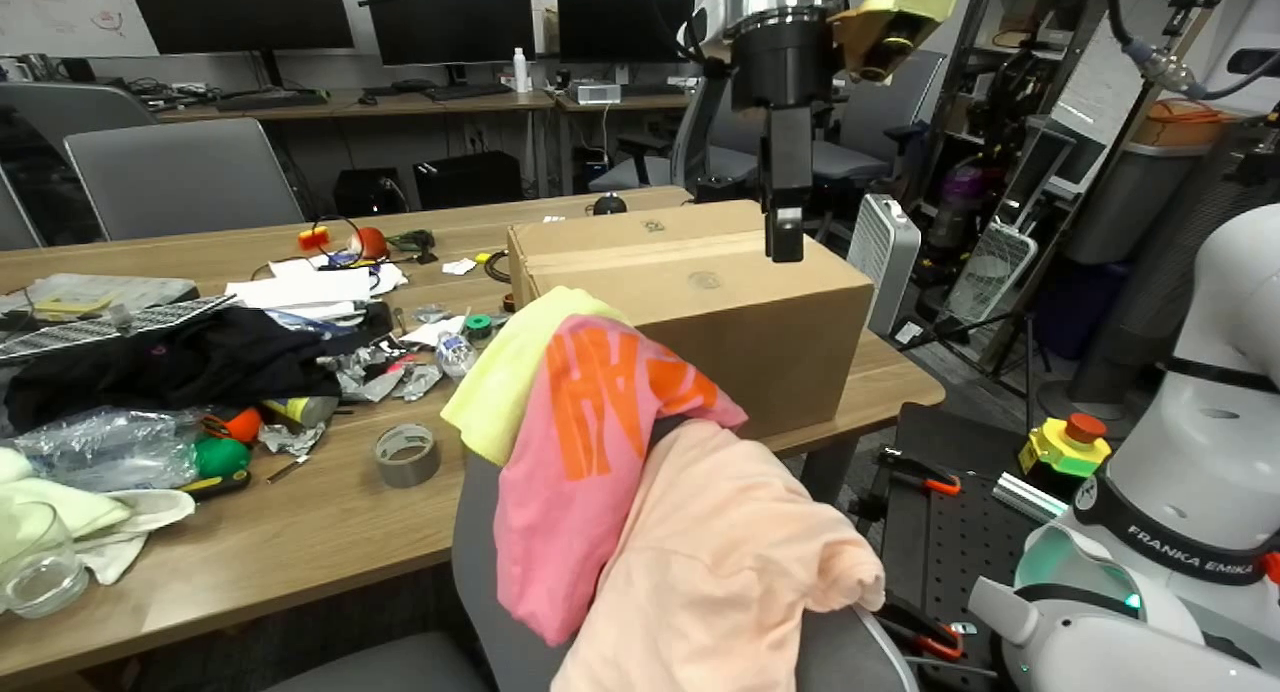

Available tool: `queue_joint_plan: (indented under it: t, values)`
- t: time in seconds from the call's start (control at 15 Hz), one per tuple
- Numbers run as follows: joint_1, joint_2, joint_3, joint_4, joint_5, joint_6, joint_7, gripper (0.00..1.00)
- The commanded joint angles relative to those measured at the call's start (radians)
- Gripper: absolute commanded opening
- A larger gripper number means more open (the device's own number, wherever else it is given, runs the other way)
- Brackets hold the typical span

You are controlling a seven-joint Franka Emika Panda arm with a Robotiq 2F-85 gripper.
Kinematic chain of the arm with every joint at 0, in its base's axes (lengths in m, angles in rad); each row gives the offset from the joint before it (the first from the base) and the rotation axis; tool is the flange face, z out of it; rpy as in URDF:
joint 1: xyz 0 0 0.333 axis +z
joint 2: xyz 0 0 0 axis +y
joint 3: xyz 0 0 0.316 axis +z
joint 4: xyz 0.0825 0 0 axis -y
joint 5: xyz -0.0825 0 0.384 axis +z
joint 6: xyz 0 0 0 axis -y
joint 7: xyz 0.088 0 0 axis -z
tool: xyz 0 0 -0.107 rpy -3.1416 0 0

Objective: Put the clothes on the box

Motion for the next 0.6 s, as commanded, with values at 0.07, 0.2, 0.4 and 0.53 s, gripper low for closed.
queue_joint_plan:
  t: [0.07,0.2,0.4,0.53]
  values:
    - [0.033,-0.053,0.075,-0.077,0.009,0.118,0.092,1.0]
    - [0.054,-0.063,0.109,-0.102,0.0,0.161,0.121,1.0]
    - [0.083,-0.08,0.149,-0.125,-0.002,0.182,0.168,1.0]
    - [0.1,-0.09,0.167,-0.124,-0.001,0.161,0.204,1.0]
